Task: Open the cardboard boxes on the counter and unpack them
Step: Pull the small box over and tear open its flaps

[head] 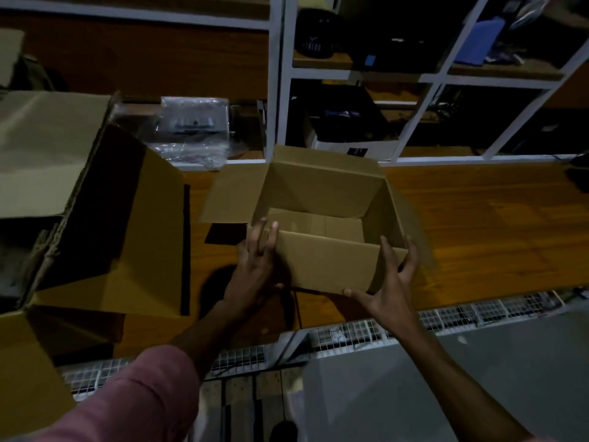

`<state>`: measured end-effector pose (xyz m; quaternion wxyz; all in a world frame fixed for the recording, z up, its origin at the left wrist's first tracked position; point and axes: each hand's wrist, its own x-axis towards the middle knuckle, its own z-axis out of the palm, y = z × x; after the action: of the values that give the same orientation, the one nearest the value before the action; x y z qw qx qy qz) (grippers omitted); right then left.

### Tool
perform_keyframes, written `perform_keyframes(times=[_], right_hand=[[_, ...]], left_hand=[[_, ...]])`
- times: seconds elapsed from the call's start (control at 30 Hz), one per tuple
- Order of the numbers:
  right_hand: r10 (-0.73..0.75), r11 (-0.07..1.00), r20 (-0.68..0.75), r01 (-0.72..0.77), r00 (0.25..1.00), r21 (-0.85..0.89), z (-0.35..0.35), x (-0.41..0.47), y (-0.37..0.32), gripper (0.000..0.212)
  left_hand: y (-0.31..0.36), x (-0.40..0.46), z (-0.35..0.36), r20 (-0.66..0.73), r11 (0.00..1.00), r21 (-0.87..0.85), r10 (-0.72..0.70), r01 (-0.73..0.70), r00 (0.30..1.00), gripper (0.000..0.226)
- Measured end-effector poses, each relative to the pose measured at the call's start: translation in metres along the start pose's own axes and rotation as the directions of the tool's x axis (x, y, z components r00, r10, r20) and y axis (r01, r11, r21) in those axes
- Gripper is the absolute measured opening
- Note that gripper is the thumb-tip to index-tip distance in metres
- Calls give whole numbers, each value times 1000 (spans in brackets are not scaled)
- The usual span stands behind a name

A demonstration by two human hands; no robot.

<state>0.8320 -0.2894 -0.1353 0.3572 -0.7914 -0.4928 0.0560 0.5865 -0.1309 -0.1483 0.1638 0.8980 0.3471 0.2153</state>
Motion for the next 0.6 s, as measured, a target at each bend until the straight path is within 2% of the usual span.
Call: perform_keyframes(times=[0.13, 0.27, 0.4, 0.6], right_hand=[[-115, 992, -81, 110, 990, -62, -27, 15, -16, 133], [-196, 976, -166, 177, 966, -126, -58, 31, -46, 138], [-289, 956, -225, 265, 931, -129, -92, 49, -93, 140], [-418, 908, -317, 398, 851, -129, -118, 71, -176, 140]], left_hand=[[26, 24, -33, -111, 992, 122, -5, 19, 994, 133], [54, 42, -85, -239, 975, 221, 53, 1, 970, 140], [76, 49, -150, -356, 952, 305, 138, -25, 924, 131], [87, 32, -254, -441, 913, 408, 180, 18, 880, 130]])
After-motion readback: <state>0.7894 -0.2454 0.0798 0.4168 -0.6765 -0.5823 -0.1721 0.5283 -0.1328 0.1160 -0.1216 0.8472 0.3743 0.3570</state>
